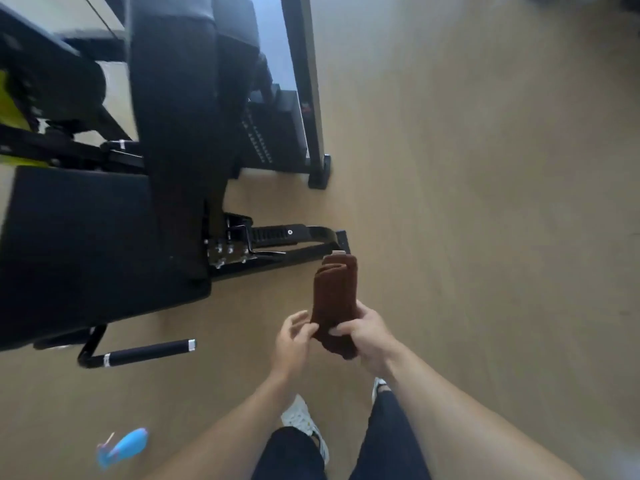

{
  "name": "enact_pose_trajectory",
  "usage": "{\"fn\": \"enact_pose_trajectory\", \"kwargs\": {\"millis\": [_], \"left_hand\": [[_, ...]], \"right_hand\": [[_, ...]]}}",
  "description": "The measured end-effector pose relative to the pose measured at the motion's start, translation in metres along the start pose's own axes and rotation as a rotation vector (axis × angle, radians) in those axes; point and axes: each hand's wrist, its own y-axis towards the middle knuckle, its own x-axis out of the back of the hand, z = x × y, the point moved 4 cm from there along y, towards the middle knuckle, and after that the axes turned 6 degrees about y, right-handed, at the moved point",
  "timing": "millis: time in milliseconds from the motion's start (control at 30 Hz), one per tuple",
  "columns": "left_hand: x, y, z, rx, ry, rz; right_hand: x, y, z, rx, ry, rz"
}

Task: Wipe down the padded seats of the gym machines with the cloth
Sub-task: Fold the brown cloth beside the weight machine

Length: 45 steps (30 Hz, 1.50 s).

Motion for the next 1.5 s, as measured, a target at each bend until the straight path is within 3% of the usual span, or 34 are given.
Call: {"fn": "enact_pose_trajectory", "kwargs": {"millis": [67, 167, 300, 633, 767, 967, 1100, 1233, 1500], "left_hand": [[0.020, -0.026, -0.018, -0.149, -0.091, -0.143], [0.047, -0.066, -0.037, -0.270, -0.098, -0.092], [0.113, -0.090, -0.029, -0.244, -0.208, -0.185], [0.243, -0.135, 0.009, -0.338, -0.400, -0.348], [0.268, -0.132, 0.022, -0.298, -0.517, -0.324], [0.304, -0.121, 0.014, -0.268, -0.667, -0.412], [0.327, -0.104, 0.004, -0.237, -0.666, -0.463], [0.345, -0.089, -0.017, -0.227, -0.692, -0.463], [0.393, -0.059, -0.046, -0.118, -0.614, -0.616]], "right_hand": [[-0.025, -0.024, 0.004, 0.115, -0.171, 0.024], [-0.076, -0.062, 0.010, 0.227, -0.275, 0.080], [-0.144, -0.108, 0.016, 0.242, -0.340, 0.216], [-0.277, -0.154, 0.003, 0.276, -0.357, 0.316], [-0.305, -0.153, -0.002, 0.264, -0.339, 0.300], [-0.329, -0.136, 0.022, 0.251, -0.303, 0.206], [-0.339, -0.107, 0.048, 0.226, -0.237, 0.130], [-0.359, -0.085, 0.076, 0.250, -0.246, 0.151], [-0.385, -0.047, 0.126, 0.277, -0.307, 0.147]]}}
